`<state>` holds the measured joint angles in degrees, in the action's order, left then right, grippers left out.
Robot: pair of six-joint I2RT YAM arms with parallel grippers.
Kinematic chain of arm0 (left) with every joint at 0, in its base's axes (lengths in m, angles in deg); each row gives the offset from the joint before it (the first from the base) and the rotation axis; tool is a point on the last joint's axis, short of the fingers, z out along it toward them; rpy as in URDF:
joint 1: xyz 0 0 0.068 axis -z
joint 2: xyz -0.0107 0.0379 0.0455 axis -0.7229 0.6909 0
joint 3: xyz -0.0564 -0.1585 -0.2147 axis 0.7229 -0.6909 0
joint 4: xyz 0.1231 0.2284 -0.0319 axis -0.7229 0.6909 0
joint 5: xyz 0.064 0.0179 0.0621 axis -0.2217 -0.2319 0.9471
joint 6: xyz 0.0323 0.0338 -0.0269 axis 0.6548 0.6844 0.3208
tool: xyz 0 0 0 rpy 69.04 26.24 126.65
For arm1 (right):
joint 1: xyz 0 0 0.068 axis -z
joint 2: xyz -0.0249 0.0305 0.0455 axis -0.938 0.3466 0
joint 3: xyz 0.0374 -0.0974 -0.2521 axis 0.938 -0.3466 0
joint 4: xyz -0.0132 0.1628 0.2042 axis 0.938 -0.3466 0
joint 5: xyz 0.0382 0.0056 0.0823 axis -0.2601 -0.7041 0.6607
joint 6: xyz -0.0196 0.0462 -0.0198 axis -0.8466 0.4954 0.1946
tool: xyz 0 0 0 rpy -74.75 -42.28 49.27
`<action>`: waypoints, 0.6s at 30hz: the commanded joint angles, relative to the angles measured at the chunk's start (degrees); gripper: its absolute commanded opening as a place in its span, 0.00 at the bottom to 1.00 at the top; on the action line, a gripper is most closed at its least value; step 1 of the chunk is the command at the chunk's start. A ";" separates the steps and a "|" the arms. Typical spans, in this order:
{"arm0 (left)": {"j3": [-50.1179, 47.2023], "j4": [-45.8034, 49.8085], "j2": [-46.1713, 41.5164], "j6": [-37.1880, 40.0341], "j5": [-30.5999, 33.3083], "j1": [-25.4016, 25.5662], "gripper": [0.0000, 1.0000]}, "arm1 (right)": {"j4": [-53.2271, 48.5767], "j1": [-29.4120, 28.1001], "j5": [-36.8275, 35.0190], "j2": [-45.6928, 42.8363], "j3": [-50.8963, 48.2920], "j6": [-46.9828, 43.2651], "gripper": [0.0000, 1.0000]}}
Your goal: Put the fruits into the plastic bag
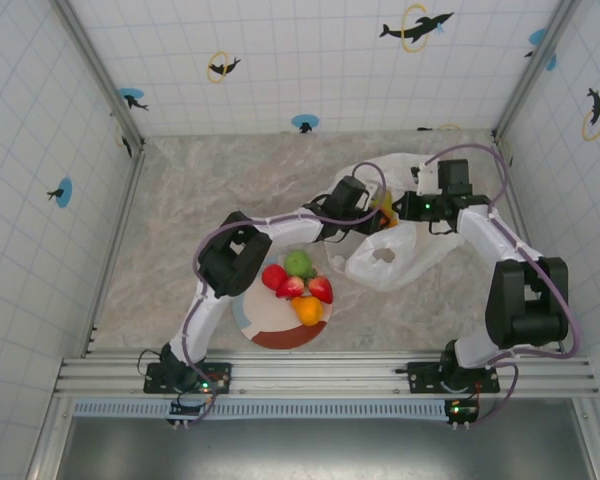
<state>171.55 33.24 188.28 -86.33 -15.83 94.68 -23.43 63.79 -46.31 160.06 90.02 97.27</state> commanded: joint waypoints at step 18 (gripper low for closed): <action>-3.45 -6.45 -5.37 -1.54 2.72 -0.52 0.95 | -4.30 2.15 -1.93 -1.17 0.86 -6.69 0.02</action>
<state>168.95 27.49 188.19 -90.20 -13.58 94.70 -23.76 65.69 -47.40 160.06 89.37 94.77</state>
